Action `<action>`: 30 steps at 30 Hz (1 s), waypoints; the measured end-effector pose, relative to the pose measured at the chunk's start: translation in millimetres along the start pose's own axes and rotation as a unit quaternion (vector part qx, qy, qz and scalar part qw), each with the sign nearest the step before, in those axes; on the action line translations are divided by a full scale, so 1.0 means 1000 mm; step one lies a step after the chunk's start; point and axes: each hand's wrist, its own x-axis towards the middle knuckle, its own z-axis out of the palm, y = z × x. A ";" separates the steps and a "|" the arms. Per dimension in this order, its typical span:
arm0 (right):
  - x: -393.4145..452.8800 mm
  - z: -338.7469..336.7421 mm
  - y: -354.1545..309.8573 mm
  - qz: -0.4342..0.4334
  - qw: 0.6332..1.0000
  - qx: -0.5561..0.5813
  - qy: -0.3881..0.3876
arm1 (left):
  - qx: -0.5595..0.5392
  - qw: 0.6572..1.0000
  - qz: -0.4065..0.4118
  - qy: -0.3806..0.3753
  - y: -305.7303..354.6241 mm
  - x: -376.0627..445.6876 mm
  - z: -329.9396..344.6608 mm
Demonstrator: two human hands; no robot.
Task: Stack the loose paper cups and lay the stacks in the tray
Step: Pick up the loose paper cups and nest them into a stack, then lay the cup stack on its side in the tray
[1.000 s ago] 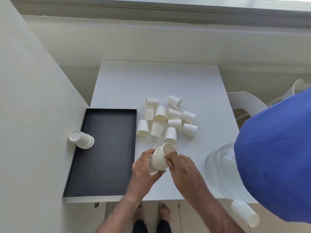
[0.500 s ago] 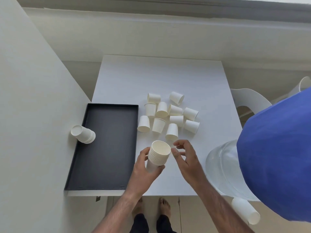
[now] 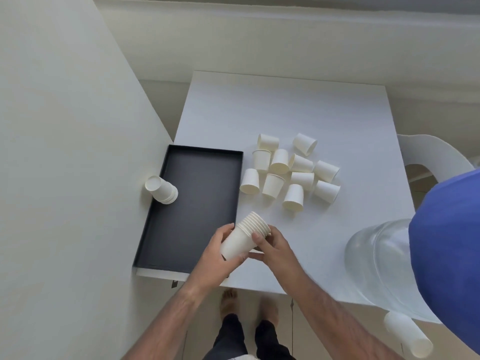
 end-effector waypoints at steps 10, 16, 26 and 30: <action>0.028 0.032 -0.006 0.038 0.992 -0.102 -0.072 | -0.049 0.986 0.005 0.157 -0.017 0.004 -0.058; 0.032 0.013 0.003 0.034 0.990 -0.127 -0.043 | 0.085 0.954 0.015 0.286 -0.027 0.019 -0.103; 0.024 -0.032 0.023 0.056 0.993 -0.105 0.013 | 0.193 0.939 -0.020 0.285 -0.028 0.056 -0.120; 0.019 -0.038 0.021 0.049 0.989 -0.142 0.004 | 0.276 0.931 -0.010 0.238 -0.014 0.072 -0.126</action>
